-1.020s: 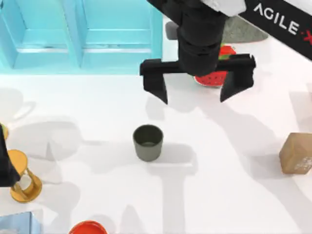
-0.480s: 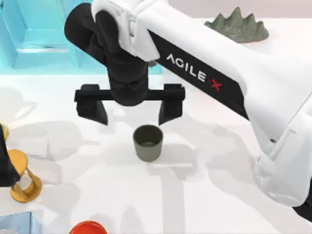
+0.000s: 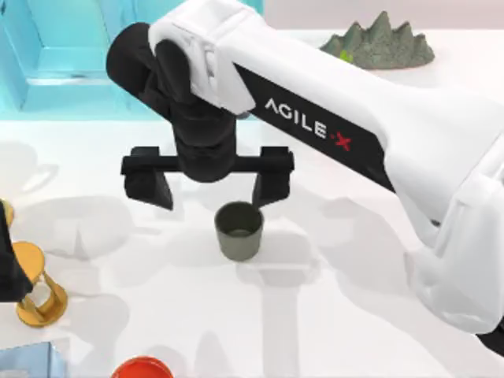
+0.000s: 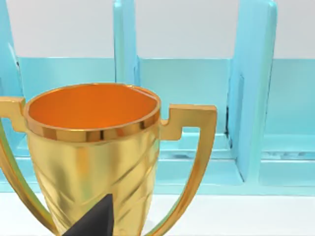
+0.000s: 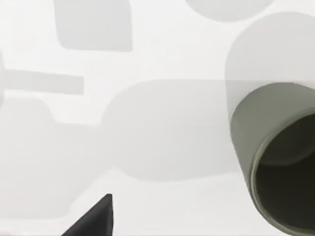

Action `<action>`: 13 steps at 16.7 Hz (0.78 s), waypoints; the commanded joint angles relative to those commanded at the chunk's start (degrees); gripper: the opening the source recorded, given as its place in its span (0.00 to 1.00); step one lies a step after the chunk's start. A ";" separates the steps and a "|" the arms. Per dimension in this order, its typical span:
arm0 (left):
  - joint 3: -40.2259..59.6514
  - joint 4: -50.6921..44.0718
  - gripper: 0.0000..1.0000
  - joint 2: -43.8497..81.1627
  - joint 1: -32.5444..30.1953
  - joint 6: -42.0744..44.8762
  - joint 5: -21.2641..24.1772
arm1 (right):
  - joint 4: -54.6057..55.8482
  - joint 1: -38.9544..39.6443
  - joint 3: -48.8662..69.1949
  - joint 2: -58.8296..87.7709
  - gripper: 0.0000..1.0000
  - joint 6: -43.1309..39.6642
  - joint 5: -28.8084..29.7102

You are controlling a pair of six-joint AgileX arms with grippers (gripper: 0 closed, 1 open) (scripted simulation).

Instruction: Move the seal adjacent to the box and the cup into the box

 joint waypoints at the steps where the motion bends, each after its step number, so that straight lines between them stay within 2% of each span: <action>1: 0.00 0.00 1.00 0.00 0.00 0.00 0.00 | 2.55 -0.07 -3.06 -0.24 1.00 -0.06 -0.01; 5: 0.00 0.00 1.00 0.00 0.00 0.00 0.00 | 11.85 -0.21 -13.10 -0.90 1.00 -0.21 -0.03; 10: 0.00 0.00 1.00 0.00 0.00 0.00 0.00 | 13.33 -0.22 -14.61 -0.97 1.00 -0.22 -0.03; 13: 0.00 0.00 1.00 0.00 0.00 0.00 0.00 | 13.33 -0.22 -14.61 -0.97 0.77 -0.22 -0.03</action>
